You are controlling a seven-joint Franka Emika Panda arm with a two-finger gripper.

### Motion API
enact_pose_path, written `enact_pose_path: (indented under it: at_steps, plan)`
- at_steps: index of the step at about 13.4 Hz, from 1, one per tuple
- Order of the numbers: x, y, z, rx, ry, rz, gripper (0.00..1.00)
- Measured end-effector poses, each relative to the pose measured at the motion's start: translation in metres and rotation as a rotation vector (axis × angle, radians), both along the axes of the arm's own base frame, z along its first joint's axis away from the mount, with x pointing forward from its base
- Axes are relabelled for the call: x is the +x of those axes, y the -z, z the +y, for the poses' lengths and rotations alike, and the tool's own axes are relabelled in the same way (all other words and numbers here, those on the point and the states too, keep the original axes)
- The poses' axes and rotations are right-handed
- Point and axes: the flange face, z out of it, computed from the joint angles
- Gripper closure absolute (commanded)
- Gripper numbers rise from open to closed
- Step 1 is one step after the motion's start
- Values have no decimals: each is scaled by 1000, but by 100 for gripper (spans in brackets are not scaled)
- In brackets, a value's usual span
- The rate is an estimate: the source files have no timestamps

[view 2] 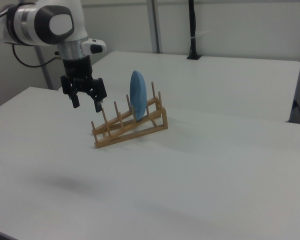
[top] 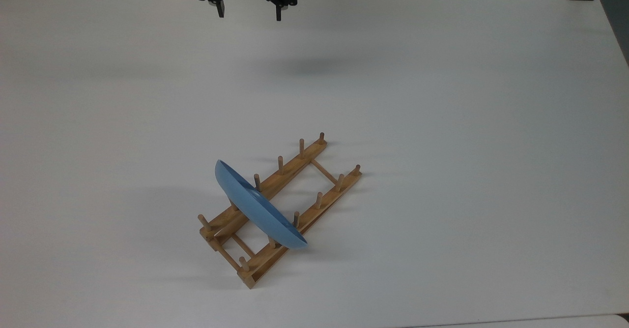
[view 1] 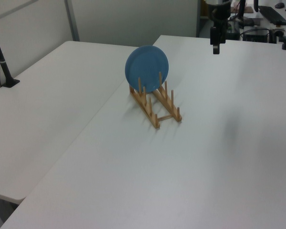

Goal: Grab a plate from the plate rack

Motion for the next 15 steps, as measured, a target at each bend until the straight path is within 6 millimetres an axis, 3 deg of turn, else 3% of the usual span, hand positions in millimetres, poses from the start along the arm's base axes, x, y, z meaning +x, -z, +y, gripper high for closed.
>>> enact_pose_path:
  at_steps: [15]
  plan:
    - [2,4,-5,-1,0,19,0]
